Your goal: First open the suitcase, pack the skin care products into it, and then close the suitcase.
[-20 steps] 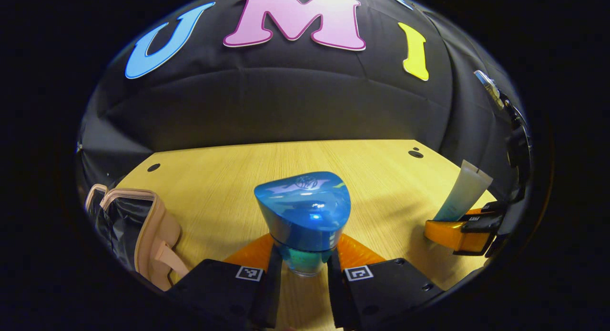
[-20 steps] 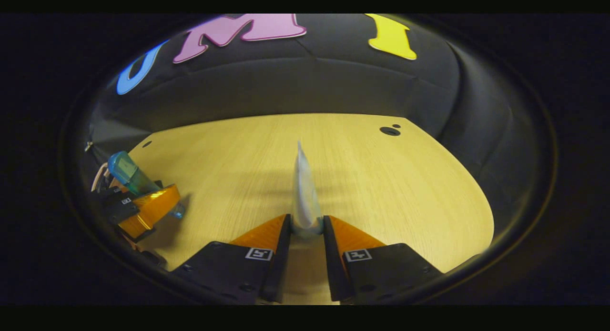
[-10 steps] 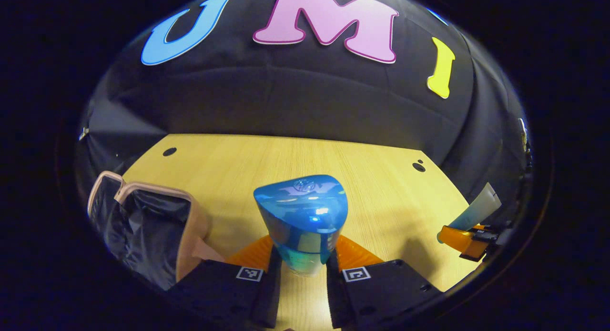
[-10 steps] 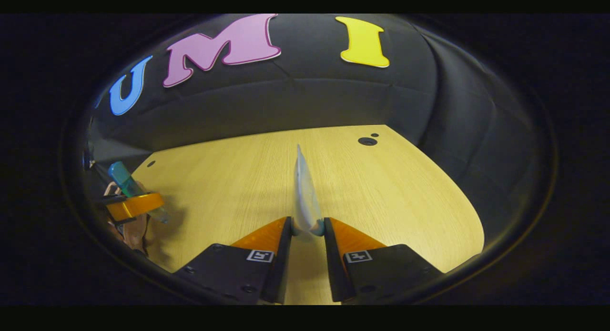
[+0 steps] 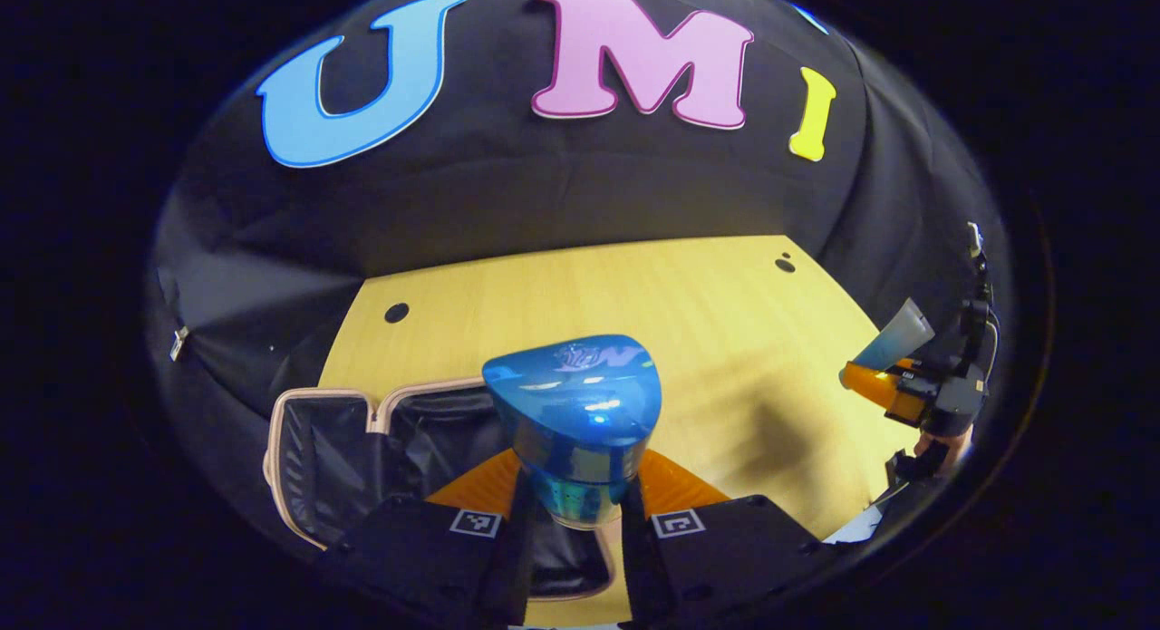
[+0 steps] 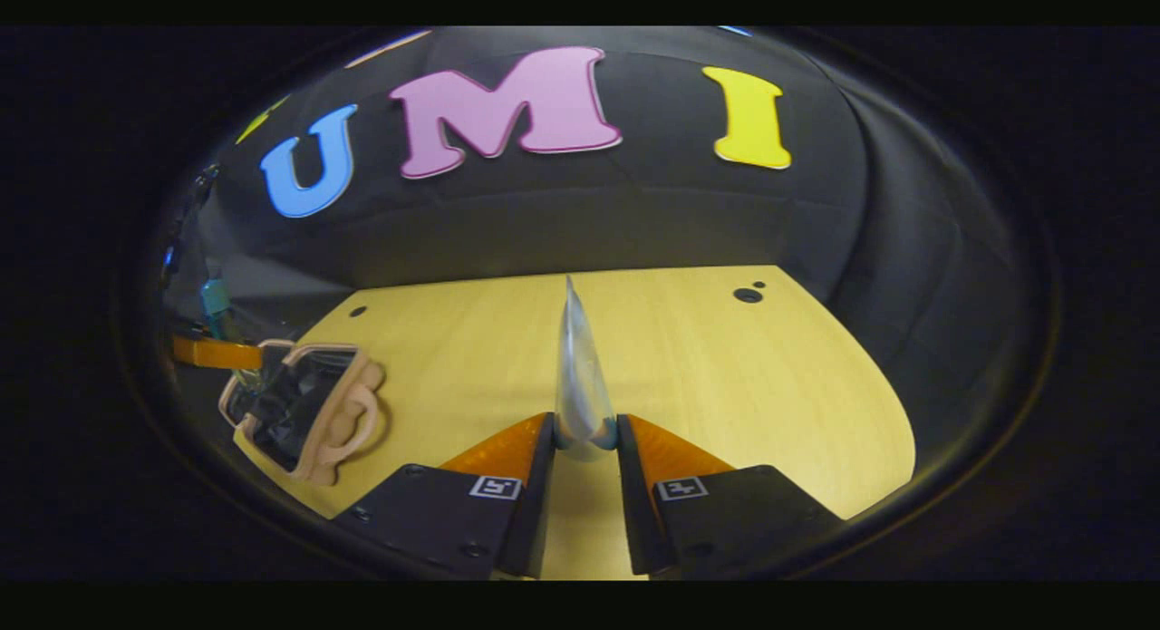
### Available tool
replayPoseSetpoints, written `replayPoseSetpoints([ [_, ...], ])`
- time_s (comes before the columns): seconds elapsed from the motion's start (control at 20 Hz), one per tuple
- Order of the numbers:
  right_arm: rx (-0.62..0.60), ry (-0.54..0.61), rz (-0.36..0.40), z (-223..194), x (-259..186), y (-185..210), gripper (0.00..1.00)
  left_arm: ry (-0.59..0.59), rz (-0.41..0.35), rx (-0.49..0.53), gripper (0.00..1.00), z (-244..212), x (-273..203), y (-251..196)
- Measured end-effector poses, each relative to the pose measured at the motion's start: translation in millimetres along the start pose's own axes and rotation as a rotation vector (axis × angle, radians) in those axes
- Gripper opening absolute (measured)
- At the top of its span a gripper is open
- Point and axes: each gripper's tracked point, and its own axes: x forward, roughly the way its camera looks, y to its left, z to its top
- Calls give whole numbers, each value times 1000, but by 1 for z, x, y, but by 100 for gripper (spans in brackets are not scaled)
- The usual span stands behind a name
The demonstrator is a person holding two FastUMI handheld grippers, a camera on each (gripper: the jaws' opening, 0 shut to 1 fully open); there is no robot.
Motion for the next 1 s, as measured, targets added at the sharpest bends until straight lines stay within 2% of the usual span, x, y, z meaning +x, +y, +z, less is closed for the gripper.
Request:
replayPoseSetpoints([
  [0.2, -13, 20, 97, 0, -26, 58, 39, 257, 22, -40, 46, -67, 31, 65],
  [0.25, -27, 17, 115, 3, -32, 69, 39, 337, 23, -55, 49, -86, 39, 72],
  [0.3, -35, 17, 131, 4, -37, 79, 39, 400, 34, -66, 42, -104, 45, 83],
  [0.45, -28, 22, 174, 6, -50, 105, 39, 571, 75, -17, 50, -136, 62, 93],
  [0.5, -33, 23, 178, 7, -53, 112, 35, 610, 87, -13, 42, -148, 66, 93],
  [0.55, -40, 26, 178, 7, -56, 116, 39, 637, 89, -26, 49, -156, 70, 88],
  [0.6, -50, 30, 179, 6, -57, 119, 39, 667, 81, -52, 46, -163, 69, 87],
  [0.65, -58, 34, 181, 5, -59, 123, 39, 691, 81, -88, 48, -169, 70, 84],
  [0.8, -83, 56, 184, -4, -64, 134, 39, 699, 87, -156, 46, -175, 77, 86],
  [0.85, -86, 68, 190, -6, -65, 138, 39, 692, 81, -152, 43, -174, 78, 86],
  [1.0, -108, 126, 214, -19, -66, 159, 39, 662, 94, -144, 50, -177, 73, 89],
])
